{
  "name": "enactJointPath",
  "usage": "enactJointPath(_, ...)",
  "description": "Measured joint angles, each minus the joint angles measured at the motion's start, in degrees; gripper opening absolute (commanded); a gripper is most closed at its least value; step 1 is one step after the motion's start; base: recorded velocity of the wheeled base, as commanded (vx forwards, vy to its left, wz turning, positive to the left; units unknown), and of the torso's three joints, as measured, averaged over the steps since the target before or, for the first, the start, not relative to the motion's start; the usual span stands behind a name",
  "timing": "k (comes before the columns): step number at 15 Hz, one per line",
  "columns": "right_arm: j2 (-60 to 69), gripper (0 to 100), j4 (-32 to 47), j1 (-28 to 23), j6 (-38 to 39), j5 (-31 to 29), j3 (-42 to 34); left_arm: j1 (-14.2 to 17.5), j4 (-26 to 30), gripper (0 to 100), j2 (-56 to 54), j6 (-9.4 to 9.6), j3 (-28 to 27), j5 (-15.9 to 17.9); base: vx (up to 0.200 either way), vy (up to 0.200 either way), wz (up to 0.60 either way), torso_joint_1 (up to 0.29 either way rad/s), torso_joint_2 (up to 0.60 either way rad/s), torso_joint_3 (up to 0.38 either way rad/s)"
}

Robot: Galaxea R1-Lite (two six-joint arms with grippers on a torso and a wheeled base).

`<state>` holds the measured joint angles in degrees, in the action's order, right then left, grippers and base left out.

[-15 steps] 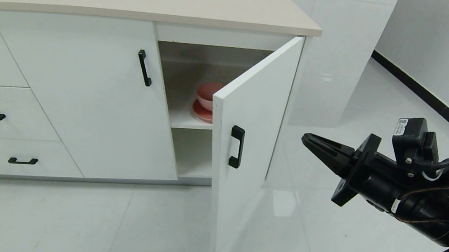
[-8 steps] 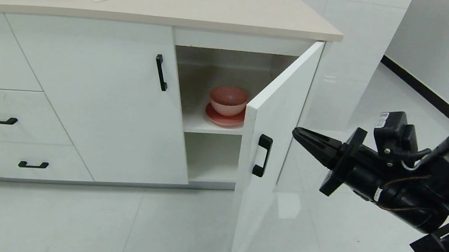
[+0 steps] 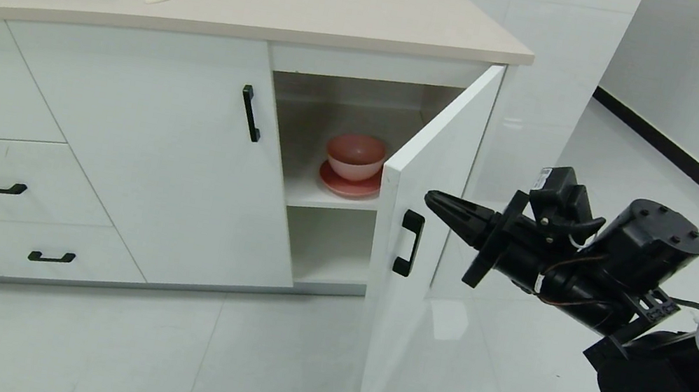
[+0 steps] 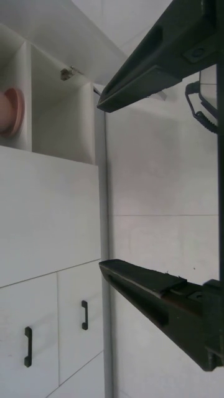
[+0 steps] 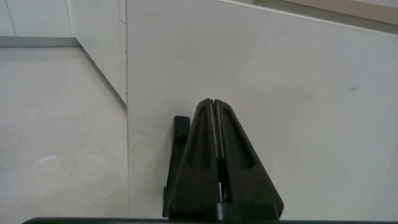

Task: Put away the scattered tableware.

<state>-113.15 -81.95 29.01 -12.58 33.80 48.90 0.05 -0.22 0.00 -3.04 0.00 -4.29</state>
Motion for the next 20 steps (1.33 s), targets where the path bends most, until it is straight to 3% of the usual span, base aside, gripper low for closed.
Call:
enactJointPath(16,-3.99,0,-0.04,1.24,-0.06,0.00,4.40,0.02,0.00,100,0.00,0.00,0.00,0.00,0.000,0.000,0.00,0.000,0.00,0.000)
enactJointPath(20,-6.85,0,-0.02,2.12,-0.06,0.02,8.81,0.00,0.00,100,0.00,-0.02,0.00,0.00,0.000,0.000,0.00,0.000,0.00,0.000)
